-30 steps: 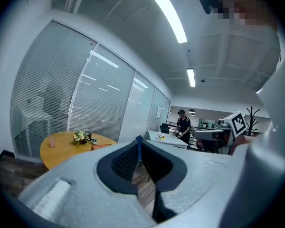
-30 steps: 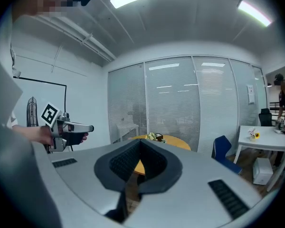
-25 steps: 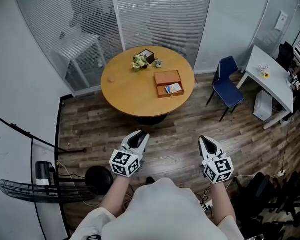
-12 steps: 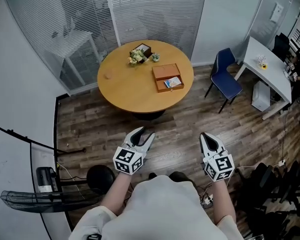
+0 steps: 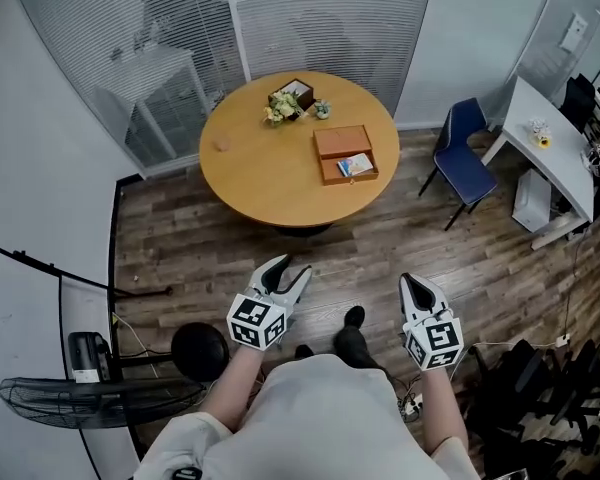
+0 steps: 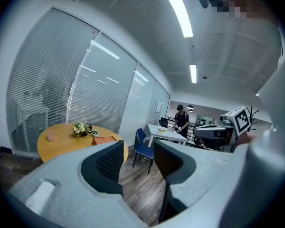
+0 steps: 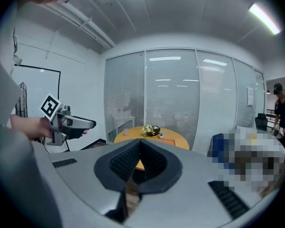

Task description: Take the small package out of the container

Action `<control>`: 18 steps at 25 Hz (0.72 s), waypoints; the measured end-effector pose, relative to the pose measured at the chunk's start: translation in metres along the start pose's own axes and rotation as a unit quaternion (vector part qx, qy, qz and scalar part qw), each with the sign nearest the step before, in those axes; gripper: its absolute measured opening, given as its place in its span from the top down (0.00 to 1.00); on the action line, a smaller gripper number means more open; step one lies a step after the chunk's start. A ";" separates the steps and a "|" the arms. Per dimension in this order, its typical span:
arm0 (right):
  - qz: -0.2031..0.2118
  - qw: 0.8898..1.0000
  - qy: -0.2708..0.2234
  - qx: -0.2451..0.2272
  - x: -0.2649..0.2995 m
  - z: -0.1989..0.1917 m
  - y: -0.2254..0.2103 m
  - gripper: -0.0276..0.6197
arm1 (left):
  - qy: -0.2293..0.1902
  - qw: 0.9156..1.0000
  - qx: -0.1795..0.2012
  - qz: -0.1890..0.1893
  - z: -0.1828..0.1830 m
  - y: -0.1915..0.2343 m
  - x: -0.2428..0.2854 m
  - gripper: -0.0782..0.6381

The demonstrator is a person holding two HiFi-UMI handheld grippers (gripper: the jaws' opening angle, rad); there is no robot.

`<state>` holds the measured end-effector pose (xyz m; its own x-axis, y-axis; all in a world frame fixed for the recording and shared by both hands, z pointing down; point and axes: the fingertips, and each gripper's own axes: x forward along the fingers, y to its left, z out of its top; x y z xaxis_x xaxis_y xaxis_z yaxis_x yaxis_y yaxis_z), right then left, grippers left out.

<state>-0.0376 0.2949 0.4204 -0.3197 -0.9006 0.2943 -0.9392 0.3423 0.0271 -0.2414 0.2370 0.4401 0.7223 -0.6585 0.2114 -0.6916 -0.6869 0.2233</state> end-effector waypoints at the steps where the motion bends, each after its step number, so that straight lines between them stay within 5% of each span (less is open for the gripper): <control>1: 0.005 1.000 0.000 -0.004 0.008 0.002 -0.004 0.95 | -0.001 1.000 0.000 0.003 0.003 0.003 0.006 0.63; 18: 0.074 0.997 -0.021 0.020 0.116 0.036 -0.158 0.95 | -0.006 0.998 0.010 0.054 0.055 0.018 0.154 0.62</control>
<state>0.0691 0.1266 0.4158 -0.4586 -0.8520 0.2527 -0.8857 0.4614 -0.0518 -0.1426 0.1067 0.4243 0.6433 -0.7327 0.2220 -0.7656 -0.6174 0.1810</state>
